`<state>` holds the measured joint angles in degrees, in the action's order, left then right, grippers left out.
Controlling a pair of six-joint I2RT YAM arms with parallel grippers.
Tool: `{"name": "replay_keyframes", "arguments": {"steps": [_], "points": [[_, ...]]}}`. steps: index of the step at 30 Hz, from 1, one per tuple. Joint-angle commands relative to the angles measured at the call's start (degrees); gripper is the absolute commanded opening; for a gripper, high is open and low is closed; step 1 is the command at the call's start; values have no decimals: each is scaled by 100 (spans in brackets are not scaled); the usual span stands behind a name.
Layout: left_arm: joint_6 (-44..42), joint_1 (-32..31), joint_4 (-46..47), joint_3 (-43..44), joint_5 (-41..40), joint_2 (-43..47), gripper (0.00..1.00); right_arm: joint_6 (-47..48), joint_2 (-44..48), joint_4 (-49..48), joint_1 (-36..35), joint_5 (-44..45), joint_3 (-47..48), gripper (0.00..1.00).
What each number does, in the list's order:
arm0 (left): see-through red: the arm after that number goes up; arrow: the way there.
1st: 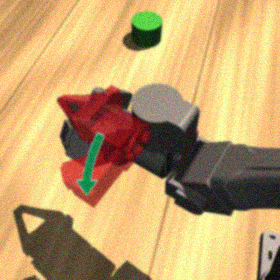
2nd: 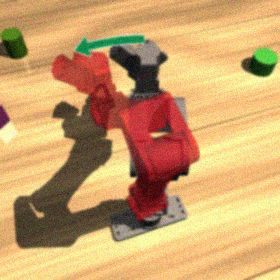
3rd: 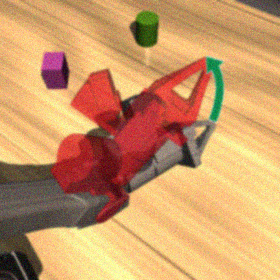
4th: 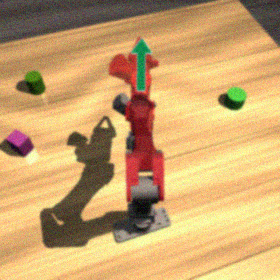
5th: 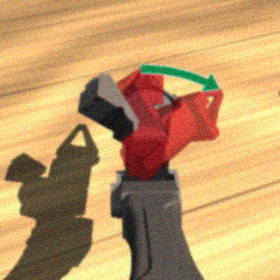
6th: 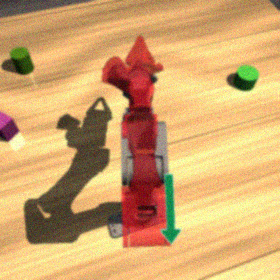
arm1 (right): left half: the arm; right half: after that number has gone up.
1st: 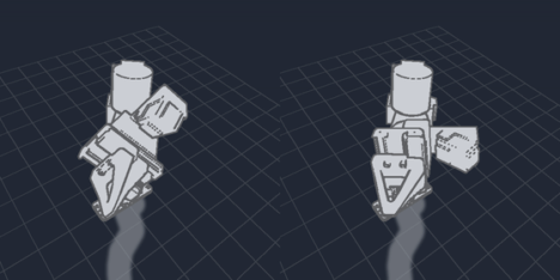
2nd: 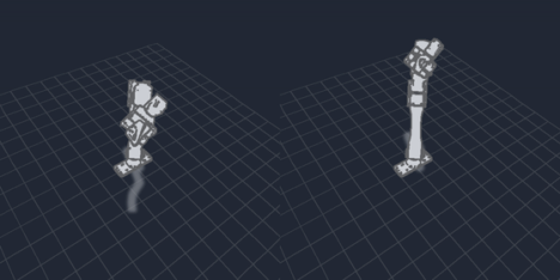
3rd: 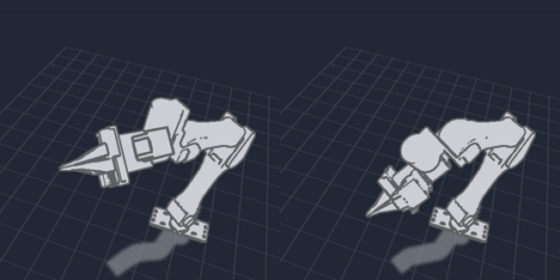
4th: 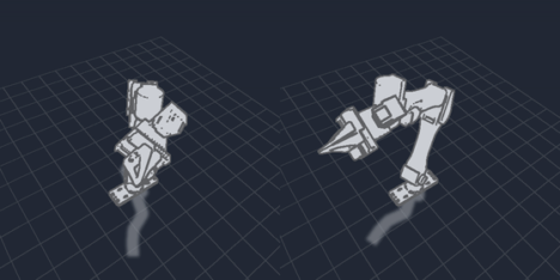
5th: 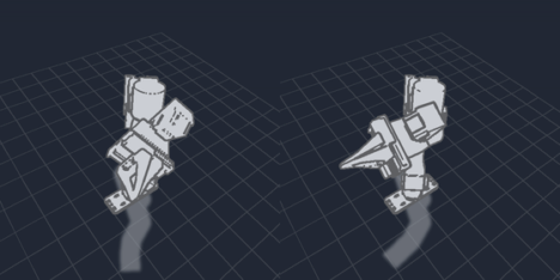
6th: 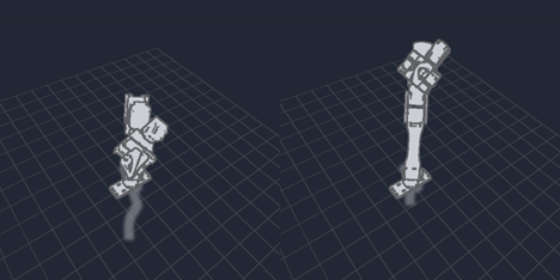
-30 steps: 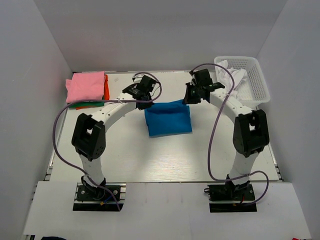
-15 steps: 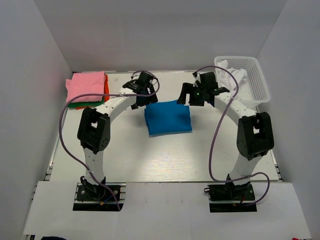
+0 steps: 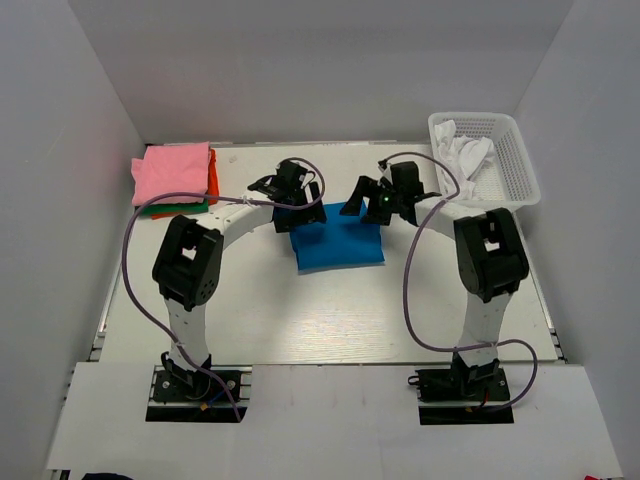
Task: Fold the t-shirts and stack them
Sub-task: Fold the long partially folded tshirt into a neat square, then put the neatly folded tshirt into the corner of the board with the left arm
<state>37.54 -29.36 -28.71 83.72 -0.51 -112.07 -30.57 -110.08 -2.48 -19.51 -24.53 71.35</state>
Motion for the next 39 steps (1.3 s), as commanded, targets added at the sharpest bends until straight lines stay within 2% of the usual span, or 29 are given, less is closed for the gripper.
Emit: {"name": "replay_keyframes", "arguments": {"steps": [1, 5, 10, 16, 20, 24, 26, 31, 34, 35, 37, 38, 39], "points": [[17, 54, 146, -110, 227, 63, 100, -379, -329, -236, 43, 97, -113, 90], [17, -8, 94, -242, 69, 326, 100, -520, -505, -68, 52, 729, -262, 90], [69, -8, 146, -505, -115, 580, 100, -311, -59, -50, 44, 942, -376, 90], [183, -8, -91, -489, -528, 467, 100, 59, 821, -279, 35, 301, -491, 90], [184, -8, -100, -383, -468, 160, 100, 77, 1190, -341, 44, -147, -605, 90], [113, -61, -100, -234, -388, -235, 94, 51, 1612, -367, 61, -113, -807, 90], [-211, -121, 146, -181, -81, -464, 92, 68, 1806, -332, 70, 1, -938, 90], [-457, -228, 164, 82, -27, -912, 79, 77, 2069, -209, 96, 72, -1141, 90], [-624, -289, 251, 136, 59, -1184, 63, 103, 2201, -226, 149, 142, -1299, 90], [-625, -341, 252, 136, 60, -1238, 52, 121, 2210, -200, 166, 212, -1334, 90], [-687, -342, 226, 231, 113, -1395, 39, 104, 2237, -104, 219, 274, -1387, 90], [-687, -342, 165, 310, 43, -1449, 29, 95, 2298, -77, 254, 352, -1431, 90], [-747, -342, 86, 485, -131, -1449, 8, 86, 2324, -77, 289, 370, -1509, 90]]}}
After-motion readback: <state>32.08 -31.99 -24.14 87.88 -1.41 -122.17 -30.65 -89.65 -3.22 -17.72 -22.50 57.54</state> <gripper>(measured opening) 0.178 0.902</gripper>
